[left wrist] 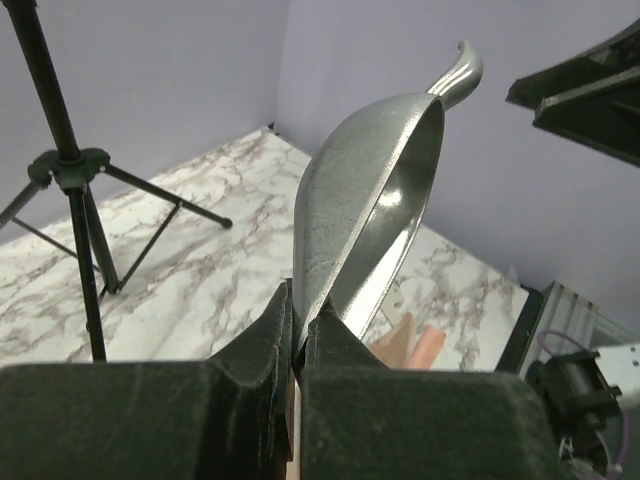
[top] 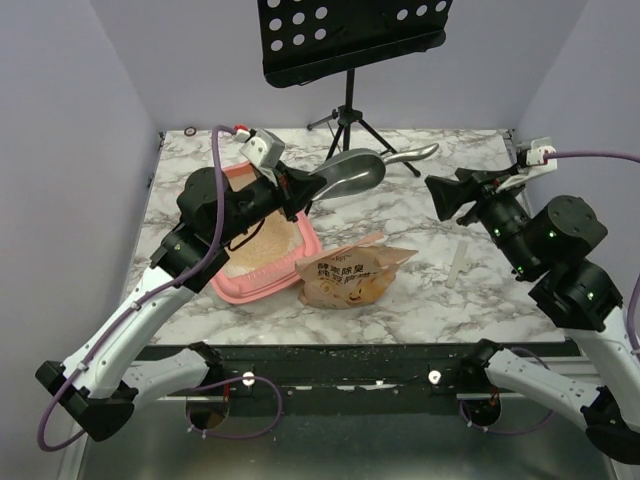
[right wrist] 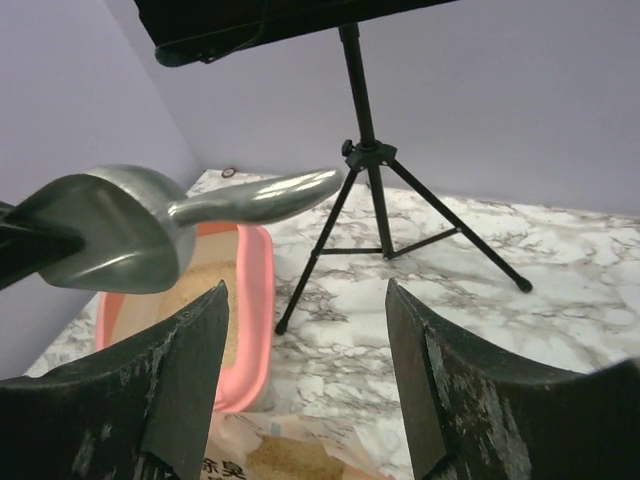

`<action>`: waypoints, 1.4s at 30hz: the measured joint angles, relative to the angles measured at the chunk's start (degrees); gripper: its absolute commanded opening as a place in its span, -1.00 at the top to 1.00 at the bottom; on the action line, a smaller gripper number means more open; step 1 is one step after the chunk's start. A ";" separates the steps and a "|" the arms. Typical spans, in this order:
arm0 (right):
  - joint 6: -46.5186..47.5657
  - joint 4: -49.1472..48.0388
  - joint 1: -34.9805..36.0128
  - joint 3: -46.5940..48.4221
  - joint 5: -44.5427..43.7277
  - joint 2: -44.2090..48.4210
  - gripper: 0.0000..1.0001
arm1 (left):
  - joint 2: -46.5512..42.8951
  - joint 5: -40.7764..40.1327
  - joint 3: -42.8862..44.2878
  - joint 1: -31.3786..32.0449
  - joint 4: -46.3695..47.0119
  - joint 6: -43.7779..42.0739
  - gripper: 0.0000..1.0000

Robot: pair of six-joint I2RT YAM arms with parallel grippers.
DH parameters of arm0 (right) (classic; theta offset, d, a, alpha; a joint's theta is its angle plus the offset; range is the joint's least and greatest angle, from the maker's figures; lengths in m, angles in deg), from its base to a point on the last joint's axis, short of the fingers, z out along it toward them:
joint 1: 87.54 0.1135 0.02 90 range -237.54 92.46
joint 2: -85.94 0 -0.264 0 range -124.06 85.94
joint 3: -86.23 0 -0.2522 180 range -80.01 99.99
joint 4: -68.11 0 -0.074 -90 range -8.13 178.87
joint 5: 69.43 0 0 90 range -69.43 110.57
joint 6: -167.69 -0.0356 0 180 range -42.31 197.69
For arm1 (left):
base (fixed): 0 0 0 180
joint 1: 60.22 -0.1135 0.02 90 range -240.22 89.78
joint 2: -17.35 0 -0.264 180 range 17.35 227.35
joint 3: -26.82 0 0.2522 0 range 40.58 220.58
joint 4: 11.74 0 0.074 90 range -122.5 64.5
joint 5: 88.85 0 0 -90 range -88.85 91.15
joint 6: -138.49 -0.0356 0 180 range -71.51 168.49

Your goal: Fill the litter box with clean litter

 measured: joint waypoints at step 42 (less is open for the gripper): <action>7.52 5.46 0.00 -8.41 45.20 3.56 -0.50 | -16.41 18.21 -8.39 0.00 -23.32 -4.37 1.00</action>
